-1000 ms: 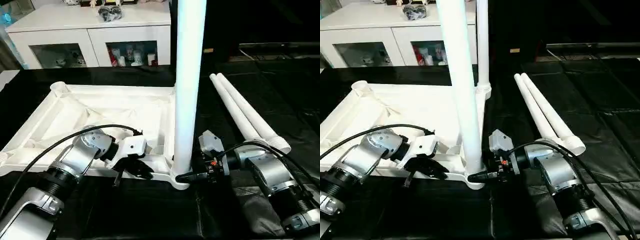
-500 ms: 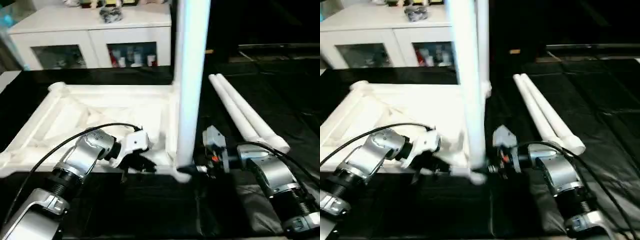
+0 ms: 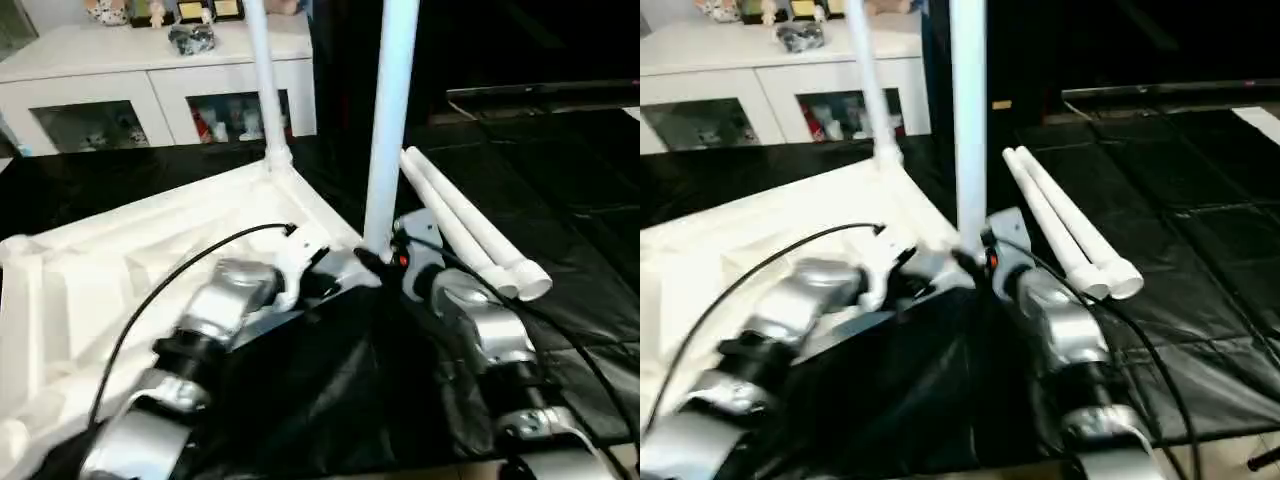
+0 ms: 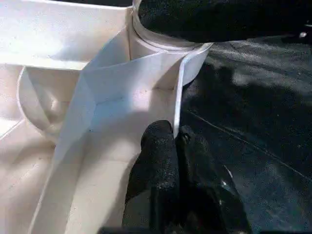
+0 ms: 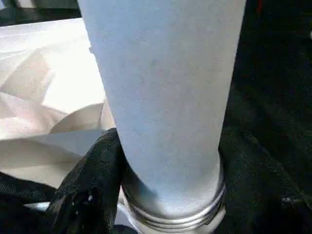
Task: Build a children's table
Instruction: Rotate leg to tighten, then rotate table base
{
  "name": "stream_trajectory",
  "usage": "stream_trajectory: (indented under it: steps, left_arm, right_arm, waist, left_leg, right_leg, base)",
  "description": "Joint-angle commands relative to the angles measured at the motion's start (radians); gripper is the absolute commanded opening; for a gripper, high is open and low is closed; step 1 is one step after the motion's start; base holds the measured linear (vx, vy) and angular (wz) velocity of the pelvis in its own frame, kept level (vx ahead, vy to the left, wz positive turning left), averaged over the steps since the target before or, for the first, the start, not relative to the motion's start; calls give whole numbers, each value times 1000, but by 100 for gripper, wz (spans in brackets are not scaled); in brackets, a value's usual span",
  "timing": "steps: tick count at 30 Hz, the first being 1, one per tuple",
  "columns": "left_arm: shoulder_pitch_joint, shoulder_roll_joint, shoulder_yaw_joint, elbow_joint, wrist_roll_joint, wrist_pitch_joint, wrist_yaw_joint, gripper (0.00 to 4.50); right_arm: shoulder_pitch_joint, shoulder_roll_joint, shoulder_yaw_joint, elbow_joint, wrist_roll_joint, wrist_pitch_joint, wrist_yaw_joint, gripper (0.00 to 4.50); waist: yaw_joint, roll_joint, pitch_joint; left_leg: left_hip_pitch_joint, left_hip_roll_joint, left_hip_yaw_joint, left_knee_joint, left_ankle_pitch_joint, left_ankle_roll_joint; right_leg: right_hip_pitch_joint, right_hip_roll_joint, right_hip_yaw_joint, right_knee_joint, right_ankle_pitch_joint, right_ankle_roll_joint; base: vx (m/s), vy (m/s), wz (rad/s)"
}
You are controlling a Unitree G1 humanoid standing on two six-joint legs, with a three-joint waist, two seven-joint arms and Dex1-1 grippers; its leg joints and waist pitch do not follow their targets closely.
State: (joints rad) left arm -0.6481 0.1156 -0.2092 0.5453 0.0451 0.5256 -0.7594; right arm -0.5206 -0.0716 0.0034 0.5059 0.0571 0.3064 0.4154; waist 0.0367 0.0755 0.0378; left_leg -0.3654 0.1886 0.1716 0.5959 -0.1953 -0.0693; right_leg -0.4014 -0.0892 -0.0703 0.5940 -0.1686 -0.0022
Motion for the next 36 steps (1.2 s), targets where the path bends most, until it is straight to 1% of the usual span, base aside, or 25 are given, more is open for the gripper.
stream_trajectory:
  steps: [1,4,5,6,9,10,12,13,14,15,16,18,19,20,21,22,24,26,27,28,29,31,33,34,36]
  left_arm:
    - [-66,-58,0,-28,-9,-52,65,0]
    - [-62,-45,-8,-29,-4,-66,52,0]
    - [-59,-38,-13,-27,1,-81,45,0]
    - [-59,-37,-14,-27,1,-82,45,0]
    - [-57,-25,-22,-18,8,-116,37,0]
    - [-56,-22,-22,-15,9,-125,32,0]
    - [-58,-18,-23,-10,10,-138,25,0]
    - [-58,-16,-25,-6,12,-151,21,0]
    - [-58,-15,-26,-4,12,-155,20,0]
    - [-58,-15,-26,-4,13,-158,19,0]
    - [-59,-14,-27,1,14,-168,16,0]
    - [-57,-17,-26,4,14,-187,20,0]
    - [-58,-19,-22,8,12,-193,23,0]
    - [-53,-21,-19,-1,1,-199,6,0]
    - [-53,-21,-19,-1,1,-199,6,0]
    - [-48,-21,-16,-9,-9,-204,-7,43]
    - [-28,-23,14,-47,-51,-193,-22,54]
    - [-19,-19,21,-63,-63,-195,-29,67]
    - [-12,-14,27,-73,-65,-204,-24,82]
    - [-5,-9,41,-82,-74,-206,-19,95]
    - [2,1,60,-93,-88,-197,-19,95]
    - [13,48,120,-110,-116,-160,-17,95]
    - [14,71,139,-111,-118,-158,-8,95]
    - [15,120,173,-113,-117,-154,12,95]
    - [15,168,206,-114,-111,-146,38,95]
  right_arm:
    - [24,124,123,30,30,46,91,256]
    - [27,121,114,30,32,36,92,256]
    - [31,119,101,29,40,18,89,312]
    - [31,119,99,29,41,14,88,326]
    - [38,87,93,24,-1,-47,42,336]
    - [45,80,78,8,8,-38,44,362]
    - [55,70,54,-23,32,-19,57,376]
    - [77,47,58,-63,33,-21,79,385]
    - [83,40,59,-76,33,-21,86,395]
    - [89,35,59,-85,34,-21,92,408]
    - [99,25,56,-105,34,-22,95,417]
    - [125,4,49,-151,44,-33,119,429]
    - [141,-7,40,-179,50,-40,125,440]
    - [170,-26,29,-222,56,-54,132,440]
    - [170,-26,29,-222,56,-54,132,440]
    - [192,-39,21,-254,60,-64,133,450]
    - [265,-75,6,-367,92,-34,156,450]
    - [291,-92,12,-405,102,-22,178,450]
    - [308,-105,24,-426,106,-20,202,450]
    - [323,-117,37,-446,105,-16,222,450]
    - [338,-127,49,-462,101,-15,236,450]
    - [360,-135,69,-486,101,2,256,450]
    - [364,-136,77,-494,103,7,257,450]
    - [367,-139,97,-504,103,20,263,450]
    - [364,-143,117,-506,97,33,271,450]
  waist:
    - [4,-13,-57]
    - [4,-13,-54]
    - [4,-14,-54]
    - [4,-14,-54]
    - [3,-12,-54]
    - [3,-12,-55]
    - [3,-12,-53]
    - [3,-8,-53]
    - [4,-10,-53]
    - [7,-11,-56]
    - [6,-11,-57]
    - [8,-14,-57]
    - [8,-13,-58]
    - [7,-26,-58]
    - [14,-19,-60]
    - [12,-20,-61]
    - [18,-23,-64]
    - [26,-22,-69]
    - [27,-24,-69]
    - [26,-24,-65]
    - [25,-25,-59]
    - [23,-28,-56]
    - [16,-26,-54]
    - [14,-25,-53]
    - [12,-22,-53]
  left_leg:
    - [-2,23,-11,-76,-211,51]
    - [-1,23,-10,-78,-227,53]
    - [0,24,-10,-79,-236,52]
    - [0,24,-10,-78,-238,51]
    - [-2,25,-12,-80,-243,46]
    - [-1,25,-11,-80,-239,45]
    - [-1,25,-11,-81,-241,48]
    - [-2,26,-11,-81,-244,48]
    - [-2,26,-11,-82,-244,49]
    - [1,26,-10,-79,-235,52]
    - [-1,26,-10,-78,-222,55]
    - [-3,25,-8,-76,-210,64]
    - [-7,26,-10,-76,-199,67]
    - [-8,26,-8,-76,-191,71]
    - [-3,28,-8,-73,-177,77]
    - [-9,28,-9,-73,-154,84]
    - [-9,28,-8,-67,-116,99]
    - [-11,32,-9,-62,-72,122]
    - [-12,31,-7,-59,-61,139]
    - [-16,29,-5,-60,-73,148]
    - [-18,28,-4,-63,-109,144]
    - [-18,28,-4,-67,-139,124]
    - [-16,25,-6,-70,-171,101]
    - [-12,26,-7,-71,-186,87]
    - [-10,28,-8,-74,-192,74]
  right_leg:
    - [49,-49,32,-83,-319,-188]
    - [49,-51,33,-85,-331,-190]
    - [48,-52,33,-87,-346,-186]
    - [47,-52,34,-88,-351,-184]
    - [47,-53,33,-88,-354,-178]
    - [47,-52,34,-87,-345,-179]
    - [47,-51,35,-86,-333,-184]
    - [48,-51,35,-85,-330,-182]
    - [48,-50,35,-88,-329,-178]
    - [47,-51,37,-86,-303,-182]
    - [49,-51,37,-82,-273,-194]
    - [50,-50,36,-82,-260,-194]
    - [53,-52,36,-79,-247,-197]
    - [54,-50,36,-79,-243,-195]
    - [51,-52,38,-76,-226,-198]
    - [55,-52,37,-72,-193,-208]
    - [56,-51,38,-64,-133,-218]
    - [55,-52,37,-54,-65,-243]
    - [52,-50,36,-52,-37,-255]
    - [53,-50,35,-56,-50,-255]
    - [52,-51,34,-63,-113,-243]
    - [52,-52,34,-70,-201,-217]
    - [49,-49,33,-77,-273,-192]
    - [44,-48,33,-80,-305,-179]
    - [41,-46,34,-80,-318,-171]
  base:
    - [0,0,0]
    - [0,0,0]
    - [0,0,0]
    - [0,0,0]
    - [0,0,0]
    - [0,0,0]
    - [0,0,0]
    - [0,0,0]
    - [0,0,0]
    - [0,0,0]
    - [0,0,0]
    - [0,0,0]
    - [0,0,0]
    - [0,0,0]
    - [0,0,0]
    - [0,0,0]
    - [0,0,0]
    - [0,0,0]
    - [0,0,0]
    - [0,0,0]
    - [0,0,0]
    - [0,0,0]
    - [0,0,0]
    - [0,0,0]
    - [0,0,0]
